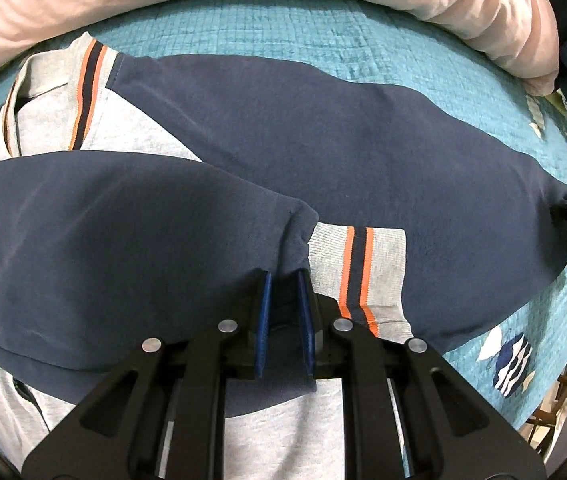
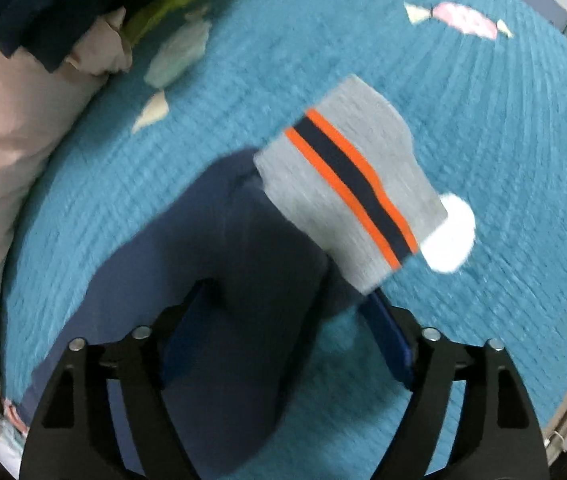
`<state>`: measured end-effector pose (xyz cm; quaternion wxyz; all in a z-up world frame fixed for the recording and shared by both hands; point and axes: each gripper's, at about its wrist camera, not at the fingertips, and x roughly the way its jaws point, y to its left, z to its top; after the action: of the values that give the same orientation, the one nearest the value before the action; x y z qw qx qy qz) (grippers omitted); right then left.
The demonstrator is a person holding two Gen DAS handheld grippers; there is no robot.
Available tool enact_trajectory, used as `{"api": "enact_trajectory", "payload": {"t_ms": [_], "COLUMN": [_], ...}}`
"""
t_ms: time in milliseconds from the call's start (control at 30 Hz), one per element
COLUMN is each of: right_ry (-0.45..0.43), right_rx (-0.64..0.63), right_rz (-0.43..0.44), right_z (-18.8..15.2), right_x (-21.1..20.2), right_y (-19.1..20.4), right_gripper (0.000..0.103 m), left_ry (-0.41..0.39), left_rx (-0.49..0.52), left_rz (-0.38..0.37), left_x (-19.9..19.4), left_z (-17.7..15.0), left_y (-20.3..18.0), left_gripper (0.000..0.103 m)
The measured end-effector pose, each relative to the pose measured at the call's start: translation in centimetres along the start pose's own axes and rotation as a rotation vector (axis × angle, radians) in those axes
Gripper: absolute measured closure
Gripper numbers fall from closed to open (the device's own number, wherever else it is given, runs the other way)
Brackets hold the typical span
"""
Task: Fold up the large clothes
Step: 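Grasp the other striped cuff with the right gripper and lift it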
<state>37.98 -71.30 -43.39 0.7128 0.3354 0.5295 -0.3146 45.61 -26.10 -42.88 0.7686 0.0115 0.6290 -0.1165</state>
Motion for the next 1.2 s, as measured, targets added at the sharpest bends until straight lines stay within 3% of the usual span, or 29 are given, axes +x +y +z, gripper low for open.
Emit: {"api": "enact_trajectory", "payload": {"t_ms": [67,133,233,433,633,1000,1067,1133,1200], "right_ry": [-0.011,-0.018,-0.001,0.019,-0.024,-0.087,-0.103,-0.098,-0.096], "right_rx": [-0.028,-0.041,-0.010,0.022,-0.026,-0.370,-0.448,-0.500,-0.544], "right_rz": [-0.044,-0.044,0.029,0.087,0.194,0.396,0.410,0.421,0.433], "right_z": [0.0,-0.1,0.4,1.0,-2.1,-9.0,-11.0,-12.9,-14.8], "right_x": [0.0,-0.7,-1.3,-2.0,-7.1,-20.4,-22.3,-23.5,-24.5], "right_y": [1.0,1.7,1.8,1.3,3.0,15.0,17.8,20.3,22.3], "right_gripper": [0.035,0.060,0.085,0.088,0.088,0.088,0.088,0.088,0.088], "left_ry": [0.001,-0.002,-0.009,-0.007,0.024,0.009,-0.023,-0.064,-0.086], "left_rx": [-0.001,0.008,0.012,-0.003,-0.024,-0.051,-0.073,-0.061,-0.058], "left_rz": [0.010,0.026,0.037,0.028,0.027,-0.014,-0.041,-0.043,-0.012], "left_x": [-0.1,-0.1,-0.1,0.0,0.1,-2.5,-4.6,-6.5,-8.1], "left_z": [-0.1,-0.1,-0.1,0.0,0.5,1.2,1.2,1.1,0.9], "left_y": [-0.1,-0.2,-0.4,-0.3,0.0,1.1,2.1,3.0,4.3], "left_gripper": [0.089,0.089,0.089,0.089,0.089,0.088,0.078,0.059,0.056]}}
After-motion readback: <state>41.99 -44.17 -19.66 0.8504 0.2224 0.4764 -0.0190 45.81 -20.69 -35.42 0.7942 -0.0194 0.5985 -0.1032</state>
